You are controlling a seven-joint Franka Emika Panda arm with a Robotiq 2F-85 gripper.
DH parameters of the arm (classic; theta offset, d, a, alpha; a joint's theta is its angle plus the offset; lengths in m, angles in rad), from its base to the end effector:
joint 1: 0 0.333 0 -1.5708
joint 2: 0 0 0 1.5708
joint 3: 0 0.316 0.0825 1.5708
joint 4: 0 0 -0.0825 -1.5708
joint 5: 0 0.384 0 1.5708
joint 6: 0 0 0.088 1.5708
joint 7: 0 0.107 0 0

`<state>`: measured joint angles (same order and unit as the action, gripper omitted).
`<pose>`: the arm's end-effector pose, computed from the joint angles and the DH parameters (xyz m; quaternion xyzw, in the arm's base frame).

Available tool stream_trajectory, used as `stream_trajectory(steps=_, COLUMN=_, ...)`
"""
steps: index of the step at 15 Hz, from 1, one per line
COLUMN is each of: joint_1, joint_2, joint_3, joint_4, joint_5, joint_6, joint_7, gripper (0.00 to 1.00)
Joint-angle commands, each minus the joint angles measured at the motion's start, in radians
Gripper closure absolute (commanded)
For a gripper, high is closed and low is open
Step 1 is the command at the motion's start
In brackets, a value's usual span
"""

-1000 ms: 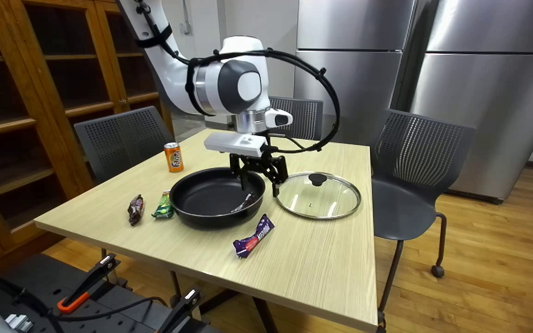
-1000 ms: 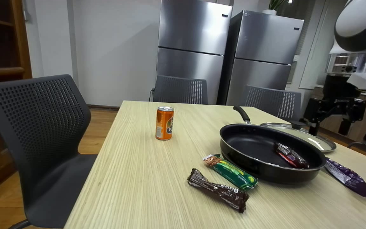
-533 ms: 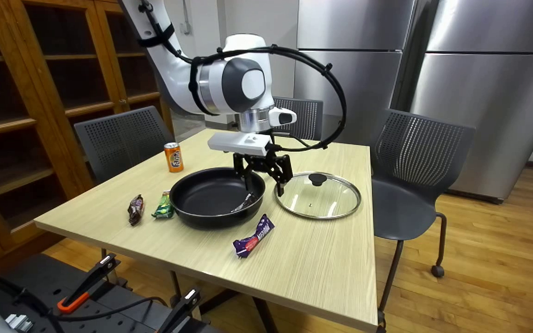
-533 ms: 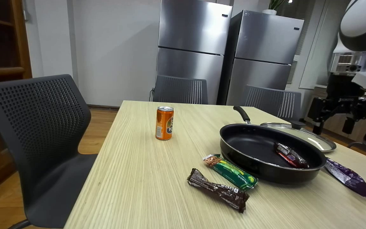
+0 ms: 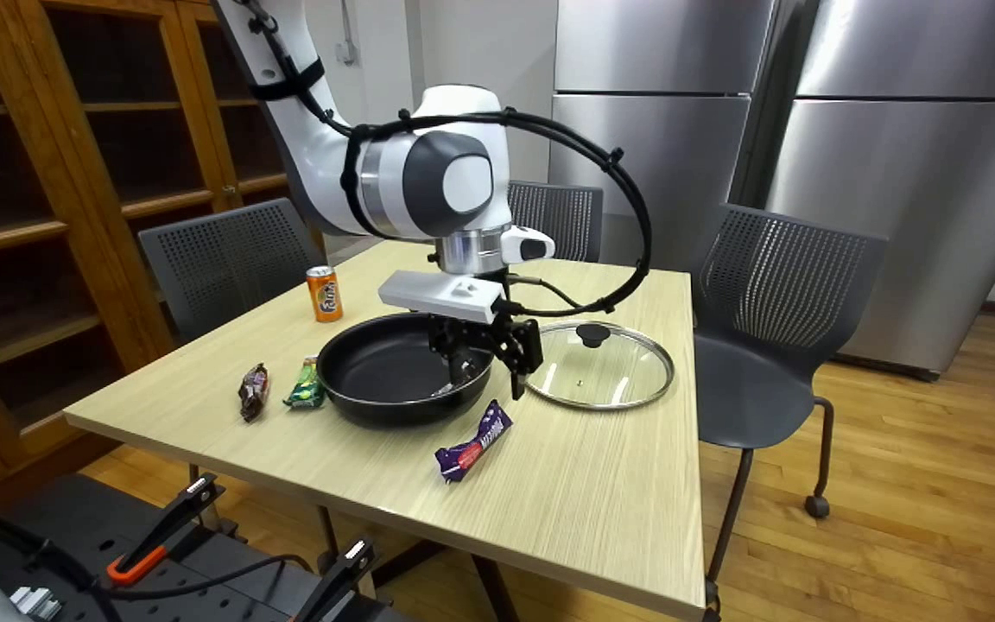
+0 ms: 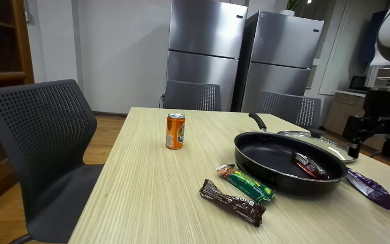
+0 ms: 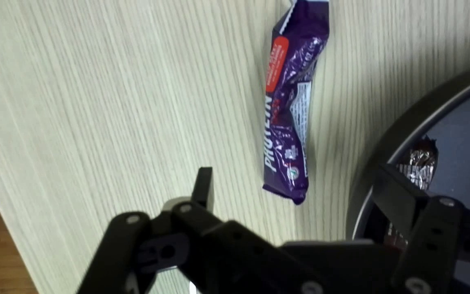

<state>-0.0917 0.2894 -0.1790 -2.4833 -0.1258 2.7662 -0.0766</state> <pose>0.4554 -0.1254 0.1782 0.9982 -0.0348 -0.0107 0.0472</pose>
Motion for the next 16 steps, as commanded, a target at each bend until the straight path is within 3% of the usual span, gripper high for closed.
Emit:
stream_trajectory(steps=1, joint_1=-0.093, joint_2=-0.058, joint_3=0.058, joint_4=-0.075, joint_5=0.092, joint_6=0.042, joint_7=-0.12, gripper=0.0)
stream_trajectory(steps=5, joint_1=-0.187, joint_2=-0.011, joint_3=0.151, joint_4=-0.05, joint_5=0.282, joint_6=0.064, joint_7=-0.251, gripper=0.0)
stream_trajectory(steps=8, joint_1=-0.225, joint_2=0.018, joint_3=0.188, joint_4=-0.033, joint_5=0.354, joint_6=0.067, joint_7=-0.303, gripper=0.0)
stream_trajectory(steps=16, joint_1=-0.226, joint_2=0.092, joint_3=0.179, joint_4=-0.002, joint_5=0.329, joint_6=0.108, joint_7=-0.278, gripper=0.0)
